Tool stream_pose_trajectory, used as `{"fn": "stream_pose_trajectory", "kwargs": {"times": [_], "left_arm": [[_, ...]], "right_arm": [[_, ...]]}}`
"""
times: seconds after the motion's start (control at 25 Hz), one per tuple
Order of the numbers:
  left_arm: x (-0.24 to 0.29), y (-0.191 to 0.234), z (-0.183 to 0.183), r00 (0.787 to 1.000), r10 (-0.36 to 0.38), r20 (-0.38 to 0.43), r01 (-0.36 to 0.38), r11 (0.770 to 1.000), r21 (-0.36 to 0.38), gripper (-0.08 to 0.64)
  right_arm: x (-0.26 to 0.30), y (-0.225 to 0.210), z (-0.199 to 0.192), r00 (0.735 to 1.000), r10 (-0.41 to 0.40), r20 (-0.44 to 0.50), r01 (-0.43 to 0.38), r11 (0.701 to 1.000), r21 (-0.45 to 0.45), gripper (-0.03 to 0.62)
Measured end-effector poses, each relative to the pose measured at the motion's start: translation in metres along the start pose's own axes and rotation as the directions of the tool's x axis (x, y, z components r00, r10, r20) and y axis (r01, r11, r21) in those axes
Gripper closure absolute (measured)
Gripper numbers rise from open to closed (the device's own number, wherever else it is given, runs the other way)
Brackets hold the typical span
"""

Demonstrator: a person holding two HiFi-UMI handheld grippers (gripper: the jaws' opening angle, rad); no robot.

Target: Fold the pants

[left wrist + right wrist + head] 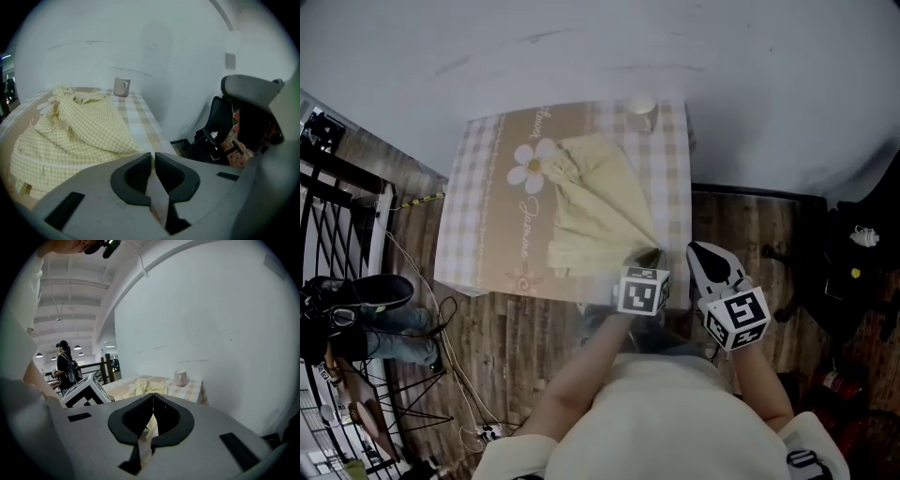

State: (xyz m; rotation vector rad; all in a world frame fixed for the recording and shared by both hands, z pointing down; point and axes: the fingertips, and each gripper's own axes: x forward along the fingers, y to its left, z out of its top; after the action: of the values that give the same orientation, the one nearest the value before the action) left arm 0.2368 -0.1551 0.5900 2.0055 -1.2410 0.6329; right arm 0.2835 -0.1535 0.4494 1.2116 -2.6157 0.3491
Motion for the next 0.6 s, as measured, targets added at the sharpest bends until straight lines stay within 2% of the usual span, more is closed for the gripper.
{"fn": "stream_pose_trajectory", "kwargs": {"times": [0.24, 0.6], "left_arm": [[0.01, -0.005, -0.011, 0.999, -0.015, -0.044, 0.014, 1.0, -0.013, 0.534], [0.013, -0.011, -0.015, 0.998, -0.005, -0.066, 0.006, 1.0, 0.012, 0.534]], "right_arm": [[-0.012, -0.008, -0.004, 0.999, -0.034, -0.003, 0.034, 0.999, 0.018, 0.592], [-0.017, -0.01, -0.002, 1.0, -0.03, -0.002, 0.03, 1.0, 0.007, 0.592]]}}
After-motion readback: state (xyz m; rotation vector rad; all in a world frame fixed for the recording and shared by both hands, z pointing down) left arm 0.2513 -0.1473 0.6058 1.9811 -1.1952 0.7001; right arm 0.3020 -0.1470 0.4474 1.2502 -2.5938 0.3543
